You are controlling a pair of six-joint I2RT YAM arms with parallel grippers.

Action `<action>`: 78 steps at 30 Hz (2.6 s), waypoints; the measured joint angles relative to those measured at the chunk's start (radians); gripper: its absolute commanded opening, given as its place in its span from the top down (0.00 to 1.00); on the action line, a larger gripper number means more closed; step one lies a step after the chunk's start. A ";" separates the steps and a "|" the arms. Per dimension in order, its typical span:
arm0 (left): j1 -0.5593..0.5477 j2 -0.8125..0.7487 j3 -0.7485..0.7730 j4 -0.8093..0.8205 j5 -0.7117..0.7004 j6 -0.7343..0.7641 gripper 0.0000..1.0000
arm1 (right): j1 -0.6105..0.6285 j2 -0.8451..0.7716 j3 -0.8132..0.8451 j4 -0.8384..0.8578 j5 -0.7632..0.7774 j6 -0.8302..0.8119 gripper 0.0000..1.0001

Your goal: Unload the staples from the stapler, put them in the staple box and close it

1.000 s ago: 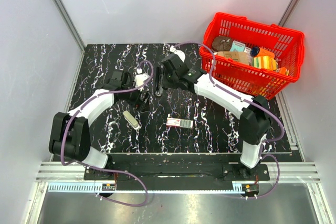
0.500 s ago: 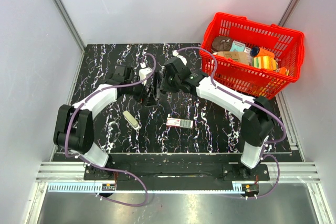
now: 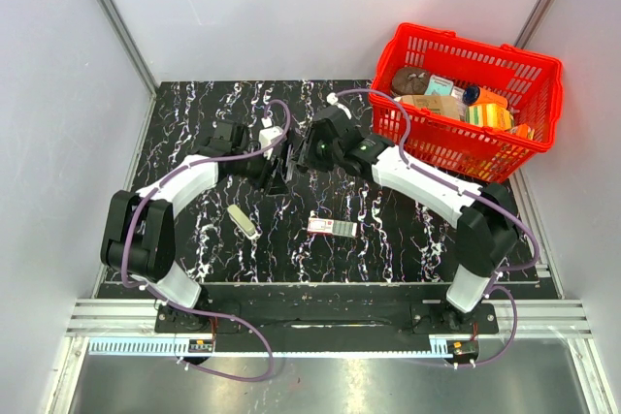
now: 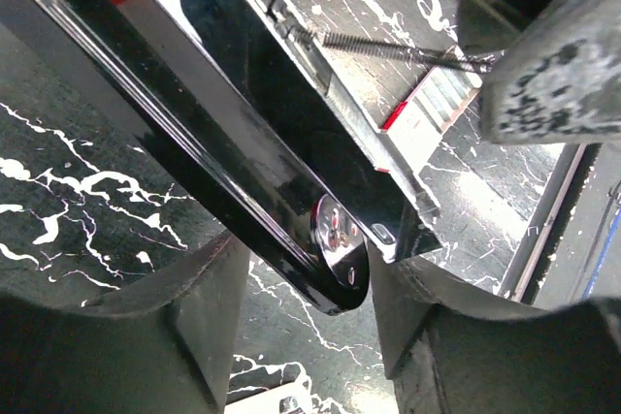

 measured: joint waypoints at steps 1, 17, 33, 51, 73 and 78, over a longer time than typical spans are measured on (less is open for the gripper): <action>0.000 -0.001 0.000 -0.002 0.003 0.002 0.53 | -0.002 -0.002 -0.009 0.011 -0.005 0.006 1.00; 0.008 -0.058 -0.021 -0.024 -0.021 0.034 0.94 | -0.008 -0.077 -0.160 0.130 -0.114 0.041 1.00; -0.007 -0.060 -0.087 0.023 -0.198 0.151 1.00 | -0.013 -0.146 -0.297 0.164 -0.195 -0.054 1.00; -0.142 -0.068 -0.218 0.287 -0.519 0.455 1.00 | -0.096 -0.202 -0.426 0.140 -0.282 -0.279 1.00; -0.261 -0.071 -0.430 0.665 -0.818 0.837 1.00 | -0.188 -0.211 -0.427 -0.002 -0.378 -0.465 1.00; -0.287 -0.053 -0.447 0.737 -0.889 0.975 1.00 | -0.213 -0.249 -0.425 0.003 -0.335 -0.453 1.00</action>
